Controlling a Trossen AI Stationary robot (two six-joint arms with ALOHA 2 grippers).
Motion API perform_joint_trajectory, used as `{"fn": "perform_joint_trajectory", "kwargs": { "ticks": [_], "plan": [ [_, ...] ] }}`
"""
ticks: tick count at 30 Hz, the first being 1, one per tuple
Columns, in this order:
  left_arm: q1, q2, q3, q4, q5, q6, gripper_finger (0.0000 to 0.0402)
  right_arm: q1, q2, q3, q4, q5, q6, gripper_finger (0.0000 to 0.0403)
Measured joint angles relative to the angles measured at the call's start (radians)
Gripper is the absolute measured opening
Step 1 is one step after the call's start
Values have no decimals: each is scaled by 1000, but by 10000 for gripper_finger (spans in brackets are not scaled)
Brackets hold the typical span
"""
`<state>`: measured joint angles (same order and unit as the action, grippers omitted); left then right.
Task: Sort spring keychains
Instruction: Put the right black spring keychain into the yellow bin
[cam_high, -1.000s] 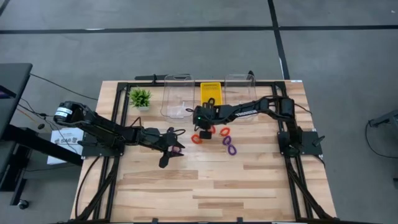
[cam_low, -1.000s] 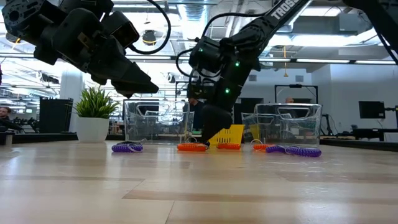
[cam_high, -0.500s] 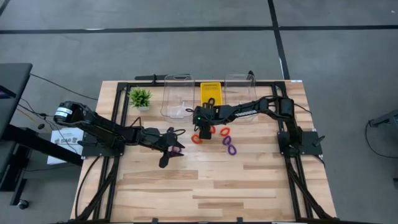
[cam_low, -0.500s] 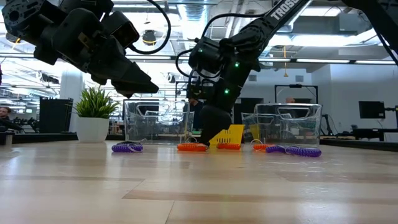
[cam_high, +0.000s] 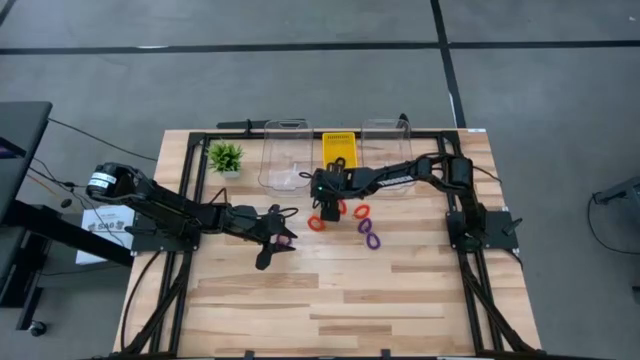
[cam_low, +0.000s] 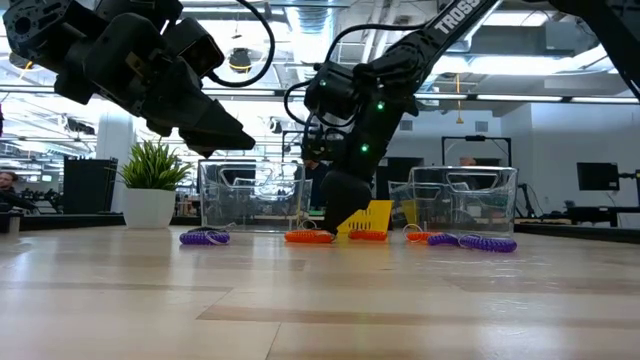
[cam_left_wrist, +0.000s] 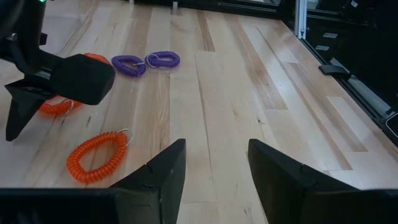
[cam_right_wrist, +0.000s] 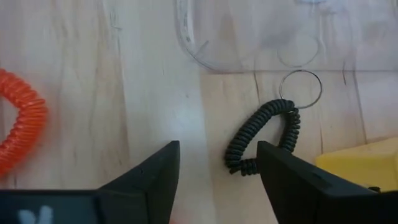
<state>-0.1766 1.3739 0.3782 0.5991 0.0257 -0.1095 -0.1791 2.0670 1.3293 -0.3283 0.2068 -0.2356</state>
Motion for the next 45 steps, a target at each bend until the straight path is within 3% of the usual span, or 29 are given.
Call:
{"fn": "perform_joint_trajectory", "kwargs": {
  "ticks": [8, 30, 45],
  "plan": [
    [0, 0, 0, 0, 0, 0, 172, -16, 0, 0, -8, -77, 0, 181],
    [0, 0, 0, 0, 0, 0, 172, -33, -3, 0, -66, -111, 27, 129],
    [0, 0, 0, 0, 0, 0, 172, -38, -2, 0, -72, -106, 94, 57]
  ]
}}
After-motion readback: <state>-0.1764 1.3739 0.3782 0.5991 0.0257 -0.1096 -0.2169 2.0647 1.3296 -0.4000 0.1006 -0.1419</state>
